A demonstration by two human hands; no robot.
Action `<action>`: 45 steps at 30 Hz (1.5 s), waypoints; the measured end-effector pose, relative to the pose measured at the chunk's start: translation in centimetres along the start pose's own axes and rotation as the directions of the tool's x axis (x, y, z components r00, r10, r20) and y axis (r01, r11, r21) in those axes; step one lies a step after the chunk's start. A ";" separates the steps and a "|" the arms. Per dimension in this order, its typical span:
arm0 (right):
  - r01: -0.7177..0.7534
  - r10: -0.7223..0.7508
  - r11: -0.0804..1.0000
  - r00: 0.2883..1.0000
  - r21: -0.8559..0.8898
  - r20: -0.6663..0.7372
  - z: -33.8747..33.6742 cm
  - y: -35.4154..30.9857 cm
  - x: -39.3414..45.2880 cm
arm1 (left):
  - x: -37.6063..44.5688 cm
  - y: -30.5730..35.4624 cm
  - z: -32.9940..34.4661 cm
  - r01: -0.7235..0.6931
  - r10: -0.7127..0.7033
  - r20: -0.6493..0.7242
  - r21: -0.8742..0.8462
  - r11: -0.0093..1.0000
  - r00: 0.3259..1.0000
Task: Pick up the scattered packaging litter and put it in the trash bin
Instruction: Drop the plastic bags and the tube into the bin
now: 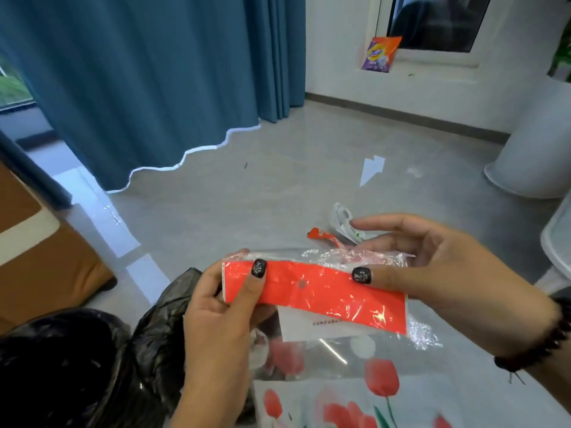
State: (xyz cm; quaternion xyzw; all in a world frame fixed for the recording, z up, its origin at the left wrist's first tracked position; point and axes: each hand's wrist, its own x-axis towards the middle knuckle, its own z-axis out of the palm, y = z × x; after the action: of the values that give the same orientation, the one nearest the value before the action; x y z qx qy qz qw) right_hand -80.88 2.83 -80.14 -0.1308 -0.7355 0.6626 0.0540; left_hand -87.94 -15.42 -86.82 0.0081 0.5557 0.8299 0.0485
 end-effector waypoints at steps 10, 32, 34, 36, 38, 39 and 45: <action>0.044 -0.042 0.998 0.998 0.046 -0.043 0.3 -0.2 2.3 | 1.0 -0.3 -0.3 -0.026 0.034 -0.045 0.160 0.987 0.998; 0.016 -0.002 0.998 0.979 -0.064 0.205 0.2 0.5 3.2 | 1.6 1.1 -1.9 0.044 -0.056 0.077 0.144 0.989 0.996; 0.033 -0.023 0.998 0.984 -0.054 0.179 0.2 0.4 3.4 | 1.6 1.2 -1.9 0.041 -0.053 0.088 0.128 0.991 0.995; 0.050 -0.047 0.999 0.983 -0.011 0.179 0.1 0.7 3.5 | 1.4 1.2 -1.8 0.056 -0.068 0.133 0.095 0.994 0.989; 0.045 -0.057 0.997 0.979 0.070 0.193 0.0 0.9 3.6 | 1.4 1.2 -1.9 0.072 -0.083 0.191 0.059 0.996 0.978; 0.031 -0.053 0.993 0.979 0.115 0.197 -0.2 1.2 3.8 | 1.4 1.3 -2.0 0.091 -0.097 0.204 0.039 0.995 0.974; 0.035 -0.046 0.996 0.989 0.082 0.143 0.1 1.8 3.8 | 2.2 0.5 -3.0 0.209 -0.184 0.245 -0.082 0.974 0.952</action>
State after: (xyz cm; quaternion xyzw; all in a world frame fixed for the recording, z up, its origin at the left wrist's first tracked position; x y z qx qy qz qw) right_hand -84.36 3.91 -82.24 -0.0650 -0.7132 0.6977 0.0189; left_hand -90.39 -18.16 -87.58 0.0486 0.4987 0.8427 0.1970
